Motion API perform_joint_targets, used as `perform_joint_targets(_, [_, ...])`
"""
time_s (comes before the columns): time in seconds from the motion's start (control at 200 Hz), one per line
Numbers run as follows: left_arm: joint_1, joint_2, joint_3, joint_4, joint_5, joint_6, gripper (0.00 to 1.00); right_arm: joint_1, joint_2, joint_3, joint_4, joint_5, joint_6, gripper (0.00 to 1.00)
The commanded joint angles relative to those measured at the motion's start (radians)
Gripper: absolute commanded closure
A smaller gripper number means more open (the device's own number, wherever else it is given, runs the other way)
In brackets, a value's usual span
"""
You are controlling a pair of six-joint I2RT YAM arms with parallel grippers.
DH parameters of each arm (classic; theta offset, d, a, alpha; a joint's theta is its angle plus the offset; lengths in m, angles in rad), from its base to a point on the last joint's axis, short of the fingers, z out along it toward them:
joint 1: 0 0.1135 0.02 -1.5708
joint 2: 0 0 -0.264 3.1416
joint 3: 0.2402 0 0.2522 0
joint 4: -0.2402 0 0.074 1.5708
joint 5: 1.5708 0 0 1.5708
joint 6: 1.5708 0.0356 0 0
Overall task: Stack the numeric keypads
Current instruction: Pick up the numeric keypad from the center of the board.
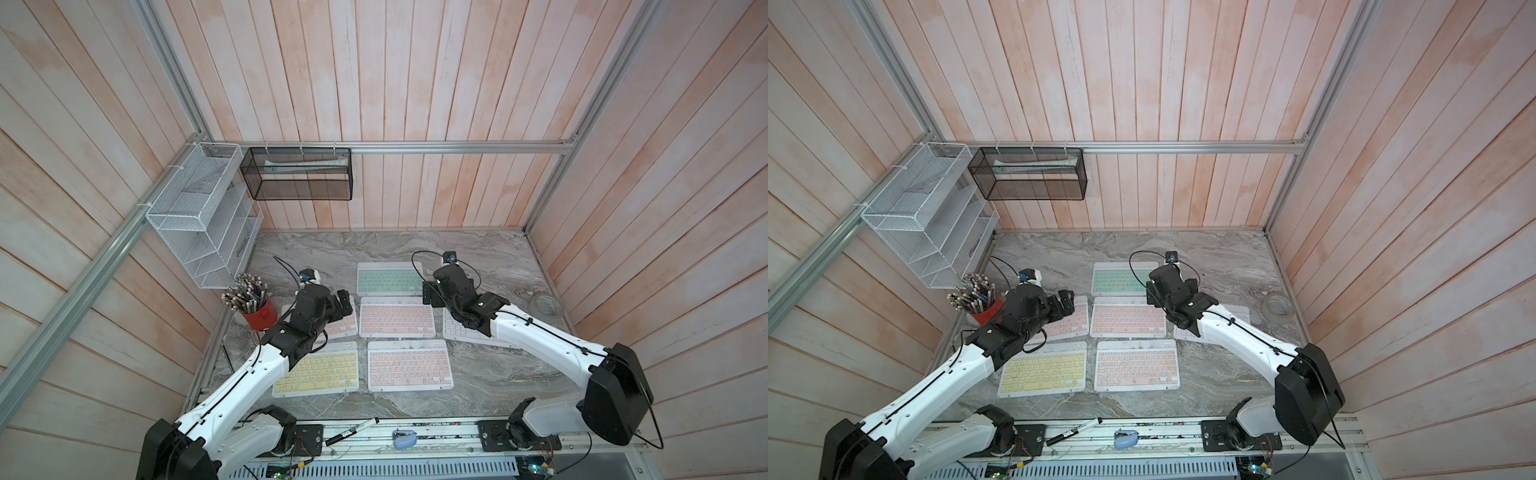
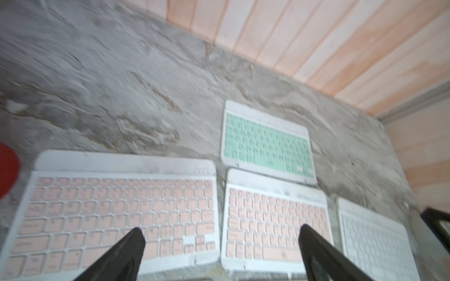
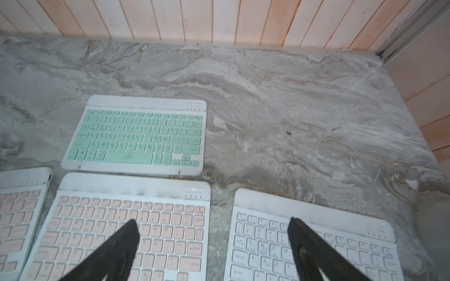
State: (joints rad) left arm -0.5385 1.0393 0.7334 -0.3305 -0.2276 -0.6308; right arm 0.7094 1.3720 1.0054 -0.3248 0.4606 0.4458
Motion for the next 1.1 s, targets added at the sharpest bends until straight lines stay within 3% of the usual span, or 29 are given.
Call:
perform_joint_targets(0.0, [-0.082,-0.046,-0.017,-0.062,-0.059,-0.105,0.0,-0.007,-0.091,-0.023,-0.133,-0.104,0.128,0.02])
perform_joint_targets(0.06, [-0.086,-0.05,-0.014,-0.075,-0.002,-0.165,0.0,-0.006,-0.132,-0.037,-0.171,-0.158,0.154,0.02])
perform_joint_targets(0.17, [-0.113,-0.028,-0.008,-0.074,0.145,-0.144,0.0,-0.002,-0.187,-0.083,-0.225,-0.235,0.233,0.04])
perform_joint_targets(0.29, [-0.15,-0.01,-0.008,-0.095,0.232,-0.168,0.0,-0.006,-0.217,-0.122,-0.285,-0.319,0.326,0.08])
perform_joint_targets(0.425, [-0.164,0.044,0.042,-0.162,0.361,-0.159,0.01,-0.036,-0.261,-0.159,-0.296,-0.468,0.353,0.12])
perform_joint_targets(0.61, [-0.202,0.112,0.099,-0.262,0.4,-0.125,0.03,-0.114,-0.326,-0.261,-0.231,-0.707,0.351,0.17])
perform_joint_targets(0.81, [-0.21,0.125,0.054,-0.21,0.436,-0.141,0.03,-0.191,-0.382,-0.352,-0.126,-0.919,0.37,0.2])
perform_joint_targets(1.095, [-0.212,0.143,-0.007,-0.157,0.462,-0.164,0.03,-0.198,-0.387,-0.36,-0.129,-0.943,0.369,0.23])
